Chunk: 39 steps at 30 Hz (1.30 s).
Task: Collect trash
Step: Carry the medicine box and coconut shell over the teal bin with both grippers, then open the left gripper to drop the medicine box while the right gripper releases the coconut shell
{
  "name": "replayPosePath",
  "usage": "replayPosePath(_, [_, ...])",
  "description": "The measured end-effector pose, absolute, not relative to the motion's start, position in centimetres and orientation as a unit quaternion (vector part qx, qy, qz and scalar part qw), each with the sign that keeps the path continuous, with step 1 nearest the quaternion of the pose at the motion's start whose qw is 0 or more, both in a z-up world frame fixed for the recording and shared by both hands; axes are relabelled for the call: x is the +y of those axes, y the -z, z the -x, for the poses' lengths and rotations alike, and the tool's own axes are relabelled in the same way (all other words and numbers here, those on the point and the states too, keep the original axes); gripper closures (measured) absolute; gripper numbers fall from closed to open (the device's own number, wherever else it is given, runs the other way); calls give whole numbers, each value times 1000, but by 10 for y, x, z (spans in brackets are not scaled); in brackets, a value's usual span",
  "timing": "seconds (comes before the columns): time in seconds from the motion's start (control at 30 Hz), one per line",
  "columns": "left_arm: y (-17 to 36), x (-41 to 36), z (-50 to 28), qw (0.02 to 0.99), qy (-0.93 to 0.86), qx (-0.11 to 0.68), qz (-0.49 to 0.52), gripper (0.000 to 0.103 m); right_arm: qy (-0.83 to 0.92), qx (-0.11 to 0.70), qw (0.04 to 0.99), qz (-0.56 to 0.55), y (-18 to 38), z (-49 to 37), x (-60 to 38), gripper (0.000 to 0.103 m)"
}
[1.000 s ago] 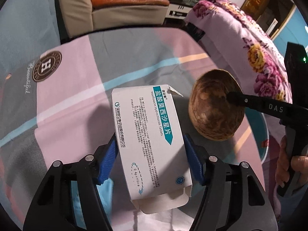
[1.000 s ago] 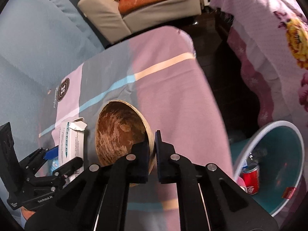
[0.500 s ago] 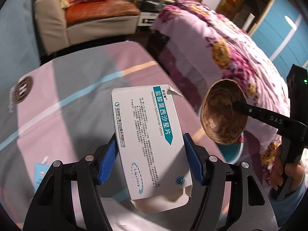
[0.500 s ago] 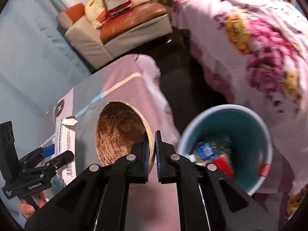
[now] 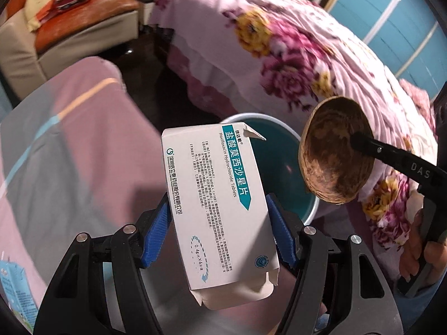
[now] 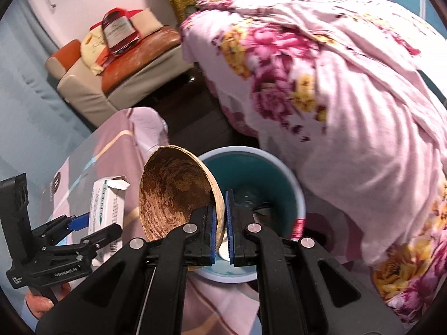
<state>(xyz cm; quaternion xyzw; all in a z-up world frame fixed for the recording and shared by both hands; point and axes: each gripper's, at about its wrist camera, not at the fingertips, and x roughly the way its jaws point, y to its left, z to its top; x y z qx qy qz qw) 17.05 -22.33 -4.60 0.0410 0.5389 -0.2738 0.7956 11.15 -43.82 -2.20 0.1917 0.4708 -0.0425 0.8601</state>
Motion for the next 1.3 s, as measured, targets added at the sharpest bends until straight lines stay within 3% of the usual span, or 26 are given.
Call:
replayPosePath(0.33, [67,-273,-178,777,287,557,-68,29,68,483,850,-201,43,-106,-467,97])
replayPosePath(0.77, [73,-261,-189,775,274,568,-43,27,66,503,841,-189,60,-120,-460,97])
replayPosePath(0.83, [71,-255,-189,777,272,566,-36,15,66,507,839,-188,63,-122,-459,97])
replayPosePath(1.1, [67,-242,-190,782,266,563,-23,14,66,528,827,-181,77,-134,-452,96])
replayPosePath(1.3, [67,-233,-191,782,263,564,-19,13,55,542,818,-182,84,-140,-445,88])
